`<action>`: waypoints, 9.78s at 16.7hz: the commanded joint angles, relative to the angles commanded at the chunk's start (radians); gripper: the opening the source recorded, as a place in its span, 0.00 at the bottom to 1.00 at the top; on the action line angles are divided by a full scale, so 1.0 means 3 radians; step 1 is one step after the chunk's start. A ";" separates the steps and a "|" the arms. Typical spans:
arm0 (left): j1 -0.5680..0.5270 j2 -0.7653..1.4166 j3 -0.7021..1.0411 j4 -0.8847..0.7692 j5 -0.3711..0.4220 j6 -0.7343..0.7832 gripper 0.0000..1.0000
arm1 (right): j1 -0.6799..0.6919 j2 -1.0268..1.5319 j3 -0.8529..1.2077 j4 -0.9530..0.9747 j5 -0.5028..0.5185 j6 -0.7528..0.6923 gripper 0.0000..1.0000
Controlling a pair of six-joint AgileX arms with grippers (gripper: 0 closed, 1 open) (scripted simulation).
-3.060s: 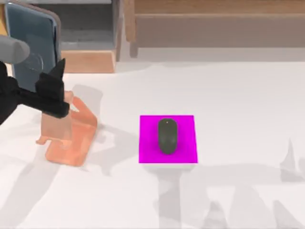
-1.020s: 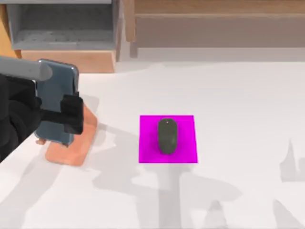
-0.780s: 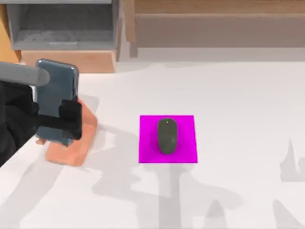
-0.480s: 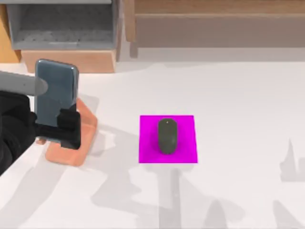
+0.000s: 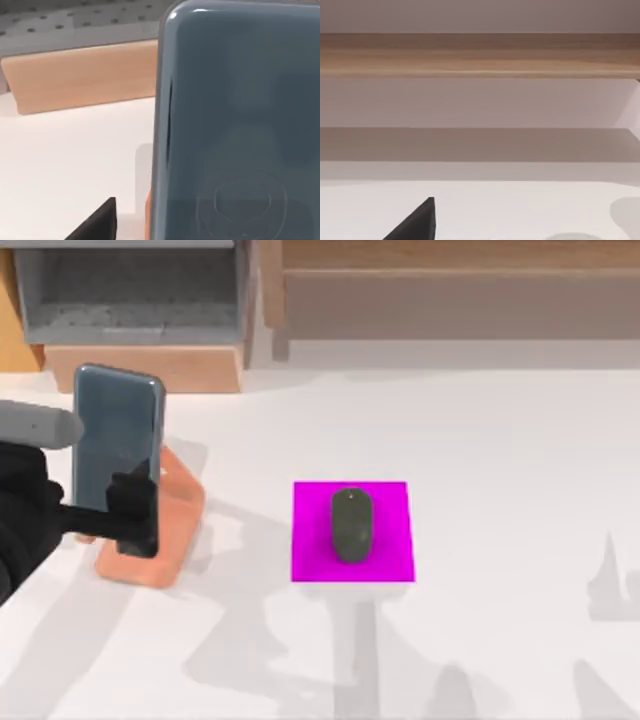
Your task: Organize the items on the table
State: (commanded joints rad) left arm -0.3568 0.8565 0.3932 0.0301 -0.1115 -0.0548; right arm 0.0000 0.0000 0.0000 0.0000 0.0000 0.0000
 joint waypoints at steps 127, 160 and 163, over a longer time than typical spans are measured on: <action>0.1189 -0.2855 -0.1311 -0.0101 0.0372 0.0183 1.00 | 0.0074 0.6140 0.2934 0.4210 -0.0446 -0.0080 0.00; 0.1189 -0.2855 -0.1311 -0.0101 0.0372 0.0183 1.00 | 0.1514 0.7137 0.5457 0.1655 0.1634 0.0035 0.00; 0.1189 -0.2855 -0.1311 -0.0101 0.0372 0.0183 1.00 | 0.1524 0.7137 0.5466 0.1655 0.1637 0.0032 0.00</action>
State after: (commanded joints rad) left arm 0.0000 0.0000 0.0000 0.0000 0.0000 0.0000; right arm 0.4572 2.1411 1.6399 0.4965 0.4910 0.0097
